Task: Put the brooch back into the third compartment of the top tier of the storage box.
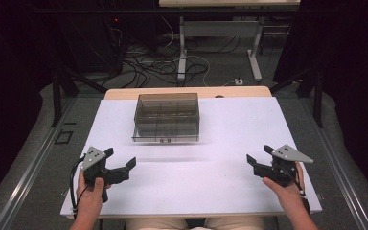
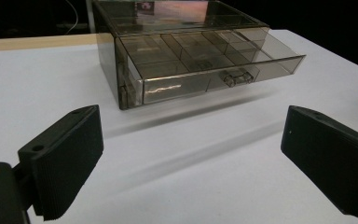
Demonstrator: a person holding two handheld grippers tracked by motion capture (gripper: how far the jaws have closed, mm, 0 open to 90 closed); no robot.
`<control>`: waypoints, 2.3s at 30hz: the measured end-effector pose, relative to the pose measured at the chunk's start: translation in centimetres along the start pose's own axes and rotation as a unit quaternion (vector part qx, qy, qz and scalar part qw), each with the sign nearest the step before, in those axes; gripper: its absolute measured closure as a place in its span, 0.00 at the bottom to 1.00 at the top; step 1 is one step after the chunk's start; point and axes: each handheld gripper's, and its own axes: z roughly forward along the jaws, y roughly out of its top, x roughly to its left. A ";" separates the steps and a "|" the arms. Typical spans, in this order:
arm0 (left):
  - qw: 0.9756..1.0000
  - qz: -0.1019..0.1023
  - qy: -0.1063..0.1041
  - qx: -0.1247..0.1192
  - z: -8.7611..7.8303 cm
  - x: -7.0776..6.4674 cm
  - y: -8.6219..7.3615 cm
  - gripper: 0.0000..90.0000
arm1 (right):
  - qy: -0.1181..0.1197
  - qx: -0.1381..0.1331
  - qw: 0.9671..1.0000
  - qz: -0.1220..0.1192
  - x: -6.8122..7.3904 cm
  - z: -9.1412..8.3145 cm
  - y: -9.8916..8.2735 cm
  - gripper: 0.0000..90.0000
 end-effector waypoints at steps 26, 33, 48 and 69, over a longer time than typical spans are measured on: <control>1.000 0.000 -0.004 0.003 -0.3 -0.2 -0.2 0.08 | 0.015 0.087 0.996 -0.005 -0.2 1.1 2.0 0.36; 1.000 0.007 -0.005 0.009 -0.2 -0.2 -0.2 0.08 | 0.002 0.103 0.995 -0.009 -1.1 1.8 2.7 0.40; 1.000 0.003 -0.009 0.011 -0.2 -0.3 -0.2 0.08 | -0.010 0.179 0.983 0.028 -1.9 3.9 2.4 0.51; 1.000 0.001 -0.010 0.015 -0.1 -0.3 -0.3 0.09 | -0.004 0.226 0.972 0.072 -2.8 5.1 1.0 0.70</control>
